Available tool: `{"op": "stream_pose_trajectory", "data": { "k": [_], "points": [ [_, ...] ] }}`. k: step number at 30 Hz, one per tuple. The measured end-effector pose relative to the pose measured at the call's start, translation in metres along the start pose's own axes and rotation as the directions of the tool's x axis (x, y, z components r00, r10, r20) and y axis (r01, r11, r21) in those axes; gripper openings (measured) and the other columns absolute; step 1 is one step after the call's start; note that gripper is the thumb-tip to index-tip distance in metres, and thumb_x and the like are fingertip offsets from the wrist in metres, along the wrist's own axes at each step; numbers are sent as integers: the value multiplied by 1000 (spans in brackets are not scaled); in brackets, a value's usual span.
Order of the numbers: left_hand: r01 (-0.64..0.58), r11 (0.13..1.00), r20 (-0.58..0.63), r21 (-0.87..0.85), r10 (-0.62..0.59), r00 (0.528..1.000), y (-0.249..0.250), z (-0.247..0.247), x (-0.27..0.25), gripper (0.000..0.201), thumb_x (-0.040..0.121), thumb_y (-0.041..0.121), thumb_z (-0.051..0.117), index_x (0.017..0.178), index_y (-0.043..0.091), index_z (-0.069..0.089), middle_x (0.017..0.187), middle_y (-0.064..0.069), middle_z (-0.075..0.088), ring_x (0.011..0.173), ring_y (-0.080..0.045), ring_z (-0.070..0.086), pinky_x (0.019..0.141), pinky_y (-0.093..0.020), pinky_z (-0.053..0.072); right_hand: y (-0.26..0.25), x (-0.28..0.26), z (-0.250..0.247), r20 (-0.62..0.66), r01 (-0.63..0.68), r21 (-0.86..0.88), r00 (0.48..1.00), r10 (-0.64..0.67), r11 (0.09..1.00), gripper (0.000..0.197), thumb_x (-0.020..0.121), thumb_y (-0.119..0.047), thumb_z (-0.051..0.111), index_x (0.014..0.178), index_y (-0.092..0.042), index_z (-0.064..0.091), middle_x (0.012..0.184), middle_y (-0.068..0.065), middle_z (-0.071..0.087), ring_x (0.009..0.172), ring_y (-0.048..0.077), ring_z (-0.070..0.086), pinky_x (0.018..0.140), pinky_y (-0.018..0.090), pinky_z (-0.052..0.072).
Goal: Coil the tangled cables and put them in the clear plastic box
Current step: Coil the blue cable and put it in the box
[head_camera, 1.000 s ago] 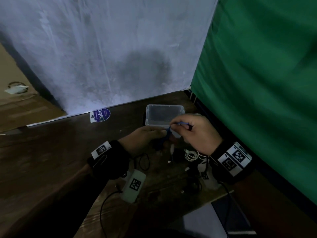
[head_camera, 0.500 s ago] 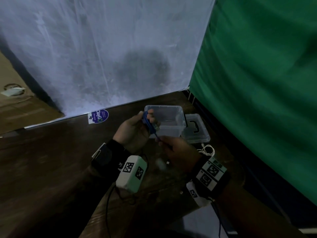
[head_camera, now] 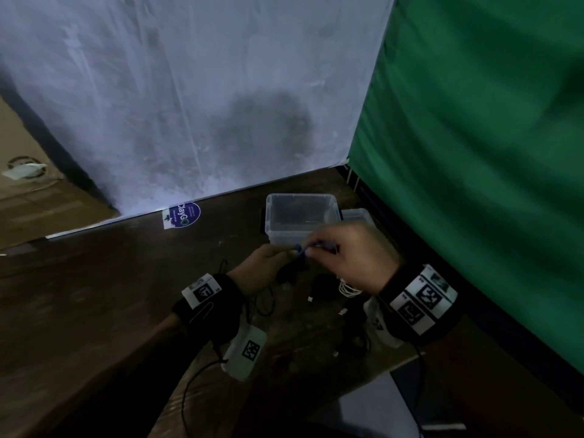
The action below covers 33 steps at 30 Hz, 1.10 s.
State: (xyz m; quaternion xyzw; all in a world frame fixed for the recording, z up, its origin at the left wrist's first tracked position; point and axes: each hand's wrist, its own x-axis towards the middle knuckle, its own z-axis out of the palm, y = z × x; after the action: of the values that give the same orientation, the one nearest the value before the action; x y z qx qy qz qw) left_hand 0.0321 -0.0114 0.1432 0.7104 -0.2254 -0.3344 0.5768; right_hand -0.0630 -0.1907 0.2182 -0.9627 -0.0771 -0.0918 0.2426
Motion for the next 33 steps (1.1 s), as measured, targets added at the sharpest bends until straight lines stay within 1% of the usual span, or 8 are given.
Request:
{"op": "stream_pose_trajectory", "data": {
  "k": [4, 7, 11, 15, 19, 24, 29, 33],
  "points": [
    [67, 943, 38, -325, -58, 998, 19, 7, -12, 26, 93, 32, 54, 88, 11, 68, 73, -6, 67, 61, -17, 58, 58, -28, 48, 20, 0, 5, -75, 68, -3, 995, -69, 998, 19, 95, -35, 61, 110, -33, 71, 99, -12, 70, 89, 2, 64, 74, 27, 53],
    [11, 920, 122, -392, 40, 992, 32, 5, -18, 37, 92, 38, 54, 68, 11, 56, 58, -2, 43, 47, -13, 37, 45, -22, 34, 23, -3, 17, -58, 71, 56, 996, -67, 996, 29, 100, -32, 49, 126, -35, 61, 117, -10, 68, 105, 5, 62, 87, 28, 51],
    [34, 795, 111, -606, 42, 993, 46, -6, -17, 42, 97, 37, 44, 61, 16, 40, 52, 2, 27, 40, -10, 27, 44, -24, 30, 17, -5, 27, 127, -66, 67, 990, 57, 996, 43, 100, -28, 34, 141, -23, 47, 108, 8, 66, 97, 22, 63, 84, 35, 50],
    [26, 749, 84, -662, 40, 996, 45, -7, -15, 44, 98, 39, 43, 60, 17, 39, 49, 3, 25, 38, -9, 25, 45, -27, 24, 11, -7, 29, 164, -169, 279, 978, 126, 945, 31, 104, -19, 39, 131, -22, 53, 112, 1, 64, 103, 15, 61, 92, 39, 51],
    [54, 696, 144, -716, 72, 987, 46, -3, -14, 45, 98, 41, 42, 60, 17, 41, 48, 5, 28, 37, -8, 25, 44, -26, 25, -1, -7, 35, 119, -168, 645, 986, 119, 746, 30, 102, -35, 45, 127, -22, 56, 116, -1, 67, 111, 14, 63, 97, 42, 51],
    [113, 615, 218, -781, 98, 971, 45, 2, -15, 45, 100, 43, 38, 64, 16, 43, 50, 4, 31, 41, -9, 32, 50, -26, 40, -1, -4, 36, 83, -151, 687, 988, 130, 711, 21, 101, -26, 49, 119, -19, 58, 108, -1, 70, 105, 12, 66, 94, 36, 53],
    [127, 678, 276, -724, 116, 954, 51, -2, -21, 38, 95, 41, 45, 68, 14, 48, 60, 0, 39, 52, -13, 43, 64, -31, 44, 0, -5, 28, 70, -67, 581, 997, 33, 811, 28, 100, -29, 47, 123, -18, 58, 109, -4, 70, 104, 9, 65, 91, 31, 52],
    [25, 836, 242, -547, 130, 962, 59, -17, -25, 35, 91, 39, 53, 72, 10, 55, 72, -8, 53, 68, -23, 57, 68, -31, 51, -1, -4, 20, -12, -18, 514, 1000, 28, 858, 23, 100, -27, 49, 115, -15, 62, 96, -2, 70, 90, 9, 67, 78, 33, 54]
  ]
}}
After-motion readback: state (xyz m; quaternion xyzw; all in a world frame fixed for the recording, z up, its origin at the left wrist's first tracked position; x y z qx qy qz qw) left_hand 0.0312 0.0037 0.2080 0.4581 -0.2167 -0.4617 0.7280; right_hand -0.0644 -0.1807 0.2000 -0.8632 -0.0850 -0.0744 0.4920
